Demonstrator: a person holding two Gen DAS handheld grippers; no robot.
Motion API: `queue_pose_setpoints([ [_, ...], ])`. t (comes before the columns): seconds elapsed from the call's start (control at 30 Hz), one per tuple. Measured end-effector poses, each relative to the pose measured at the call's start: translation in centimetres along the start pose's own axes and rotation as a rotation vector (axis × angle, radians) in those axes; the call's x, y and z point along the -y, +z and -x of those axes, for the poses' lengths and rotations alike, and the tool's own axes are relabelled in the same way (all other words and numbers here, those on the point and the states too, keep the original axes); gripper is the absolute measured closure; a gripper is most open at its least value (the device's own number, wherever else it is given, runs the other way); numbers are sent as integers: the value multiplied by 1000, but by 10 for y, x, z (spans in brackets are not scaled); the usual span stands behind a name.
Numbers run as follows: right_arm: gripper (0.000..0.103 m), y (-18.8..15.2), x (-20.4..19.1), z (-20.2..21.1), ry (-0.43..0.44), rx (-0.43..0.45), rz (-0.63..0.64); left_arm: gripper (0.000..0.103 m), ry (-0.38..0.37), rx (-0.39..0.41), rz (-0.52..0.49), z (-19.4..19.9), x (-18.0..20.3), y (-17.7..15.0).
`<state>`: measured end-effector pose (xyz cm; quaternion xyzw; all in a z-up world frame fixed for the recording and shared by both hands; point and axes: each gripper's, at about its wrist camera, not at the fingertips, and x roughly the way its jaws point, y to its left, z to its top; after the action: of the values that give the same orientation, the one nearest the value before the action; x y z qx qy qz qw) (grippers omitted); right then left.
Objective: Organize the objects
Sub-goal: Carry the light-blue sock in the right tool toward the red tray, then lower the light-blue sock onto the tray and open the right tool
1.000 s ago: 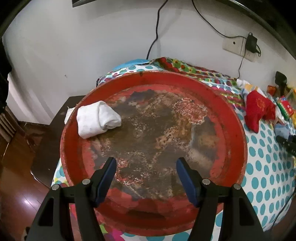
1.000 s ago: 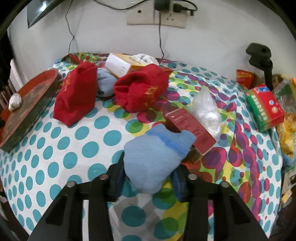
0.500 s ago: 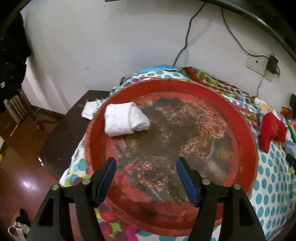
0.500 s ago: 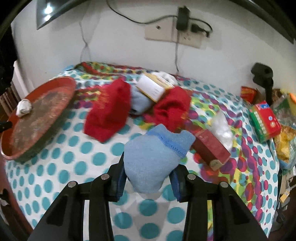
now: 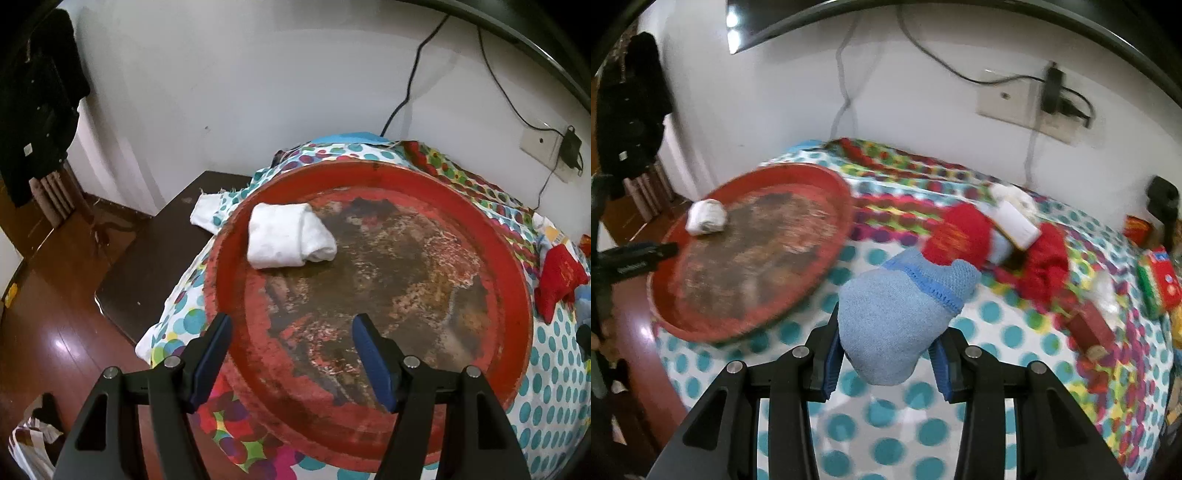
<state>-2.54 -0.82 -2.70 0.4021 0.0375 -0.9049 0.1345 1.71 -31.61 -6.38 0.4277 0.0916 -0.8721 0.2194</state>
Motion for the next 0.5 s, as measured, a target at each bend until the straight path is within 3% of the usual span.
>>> queue_pose_setpoints([
  [0.5, 64, 31, -96, -39, 118, -35, 136, 34, 9, -36, 63, -10, -22, 0],
])
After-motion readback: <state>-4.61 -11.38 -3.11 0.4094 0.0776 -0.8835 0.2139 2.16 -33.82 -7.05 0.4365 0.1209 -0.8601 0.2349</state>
